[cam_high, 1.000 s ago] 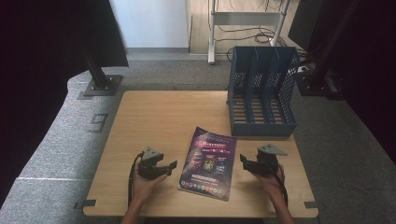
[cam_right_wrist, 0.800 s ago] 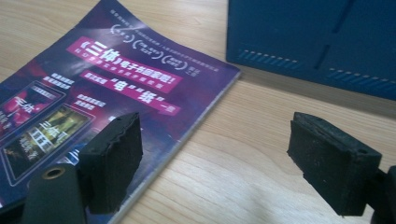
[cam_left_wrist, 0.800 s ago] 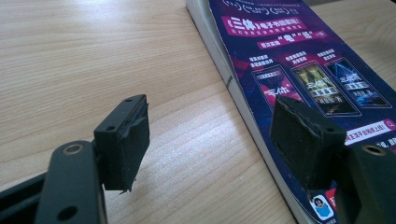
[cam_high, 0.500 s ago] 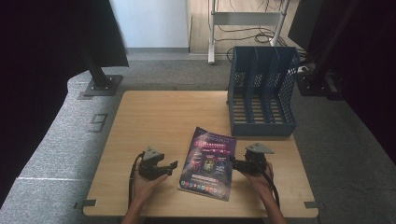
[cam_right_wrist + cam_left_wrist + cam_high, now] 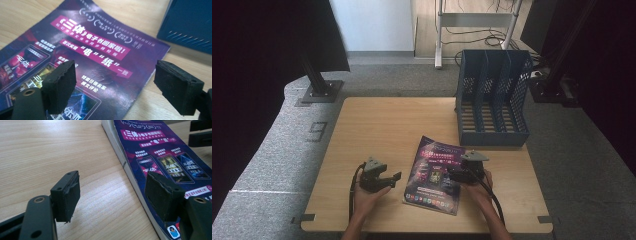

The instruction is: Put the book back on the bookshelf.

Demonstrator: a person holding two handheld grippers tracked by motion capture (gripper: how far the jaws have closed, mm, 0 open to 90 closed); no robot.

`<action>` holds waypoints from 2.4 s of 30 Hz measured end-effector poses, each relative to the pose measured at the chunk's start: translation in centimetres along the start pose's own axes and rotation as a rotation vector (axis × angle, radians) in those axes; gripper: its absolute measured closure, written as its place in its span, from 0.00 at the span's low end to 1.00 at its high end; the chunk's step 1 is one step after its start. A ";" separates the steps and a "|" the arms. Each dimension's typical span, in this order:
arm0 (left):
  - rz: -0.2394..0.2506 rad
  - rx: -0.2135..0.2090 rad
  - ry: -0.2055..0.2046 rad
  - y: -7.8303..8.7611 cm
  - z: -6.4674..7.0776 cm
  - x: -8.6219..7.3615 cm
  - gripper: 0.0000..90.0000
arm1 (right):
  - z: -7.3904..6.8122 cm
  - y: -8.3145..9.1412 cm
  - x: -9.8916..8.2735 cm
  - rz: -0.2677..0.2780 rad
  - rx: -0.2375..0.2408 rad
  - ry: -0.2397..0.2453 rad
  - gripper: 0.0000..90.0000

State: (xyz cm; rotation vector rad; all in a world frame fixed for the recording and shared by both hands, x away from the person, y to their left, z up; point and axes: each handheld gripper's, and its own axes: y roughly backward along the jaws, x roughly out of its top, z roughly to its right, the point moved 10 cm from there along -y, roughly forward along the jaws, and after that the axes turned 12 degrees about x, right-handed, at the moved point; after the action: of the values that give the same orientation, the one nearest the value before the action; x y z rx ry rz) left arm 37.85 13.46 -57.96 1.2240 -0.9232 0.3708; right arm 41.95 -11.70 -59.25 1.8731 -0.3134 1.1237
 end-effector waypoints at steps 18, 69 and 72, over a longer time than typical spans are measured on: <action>-0.007 -0.001 -0.017 -0.3 0.4 -0.2 0.32 | 0.2 -1.8 -1.6 -0.074 0.018 -0.024 0.14; -0.093 -0.021 -0.078 -7.2 4.8 1.1 0.27 | -1.2 -2.7 -1.4 -0.066 0.071 0.002 0.17; -0.092 -0.015 -0.069 -7.2 4.6 1.2 0.27 | -1.3 -2.7 -1.4 -0.066 0.070 0.002 0.17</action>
State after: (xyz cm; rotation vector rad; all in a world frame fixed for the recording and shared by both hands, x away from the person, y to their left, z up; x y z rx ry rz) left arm 41.68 6.51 -61.43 1.2678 -0.9236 0.2491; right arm 42.09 -9.46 -61.71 1.9295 -0.2121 1.1046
